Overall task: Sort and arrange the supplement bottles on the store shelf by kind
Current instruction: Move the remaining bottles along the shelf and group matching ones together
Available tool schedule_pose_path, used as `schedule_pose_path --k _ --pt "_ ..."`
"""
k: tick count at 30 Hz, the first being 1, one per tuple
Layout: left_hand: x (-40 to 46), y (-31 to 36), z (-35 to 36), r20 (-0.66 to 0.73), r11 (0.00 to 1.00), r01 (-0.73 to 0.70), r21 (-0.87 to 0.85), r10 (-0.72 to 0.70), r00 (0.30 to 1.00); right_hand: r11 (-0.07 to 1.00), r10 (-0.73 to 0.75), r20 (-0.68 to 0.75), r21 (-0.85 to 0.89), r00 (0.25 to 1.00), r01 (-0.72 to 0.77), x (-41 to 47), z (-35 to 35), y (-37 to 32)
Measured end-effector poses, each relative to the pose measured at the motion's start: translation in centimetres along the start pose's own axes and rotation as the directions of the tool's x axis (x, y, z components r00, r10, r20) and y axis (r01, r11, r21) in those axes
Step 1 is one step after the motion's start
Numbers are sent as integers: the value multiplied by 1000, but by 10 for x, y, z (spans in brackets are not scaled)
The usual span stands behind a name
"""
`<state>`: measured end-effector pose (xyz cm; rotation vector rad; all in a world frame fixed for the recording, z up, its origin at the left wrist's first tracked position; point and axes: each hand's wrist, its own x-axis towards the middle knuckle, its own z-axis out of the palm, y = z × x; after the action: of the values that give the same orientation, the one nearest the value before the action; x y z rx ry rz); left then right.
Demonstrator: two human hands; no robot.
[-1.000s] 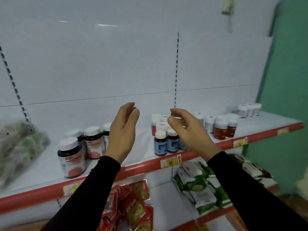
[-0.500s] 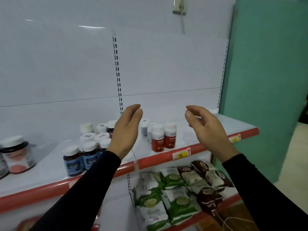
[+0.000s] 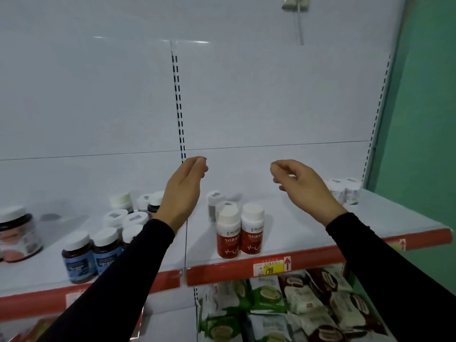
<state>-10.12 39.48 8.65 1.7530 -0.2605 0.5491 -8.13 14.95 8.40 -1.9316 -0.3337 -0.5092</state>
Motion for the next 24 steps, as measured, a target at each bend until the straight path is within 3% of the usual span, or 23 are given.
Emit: schedule_pose_path --k 5,8,13,17,19,21,24 --pt "21 -16 8 4 999 27 18 -27 1000 997 68 175 -33 982 -63 60 25 25" --pt "29 -27 12 0 997 46 61 -46 999 993 99 346 -97 933 -69 90 49 37" --pt "37 -36 7 -56 986 93 138 -86 995 966 71 623 -237 779 101 130 95 47" --pt "35 -35 3 -162 969 149 195 -118 980 909 63 766 -309 639 280 149 128 56" --pt "32 -33 5 -207 956 183 228 -136 969 916 60 808 -278 586 288 153 136 63" --pt "31 -29 10 -237 944 213 251 -153 959 943 13 800 -209 599 258 156 135 72" --pt "31 -19 22 -270 934 222 279 -146 952 939 -112 712 -152 693 308 165 118 80"
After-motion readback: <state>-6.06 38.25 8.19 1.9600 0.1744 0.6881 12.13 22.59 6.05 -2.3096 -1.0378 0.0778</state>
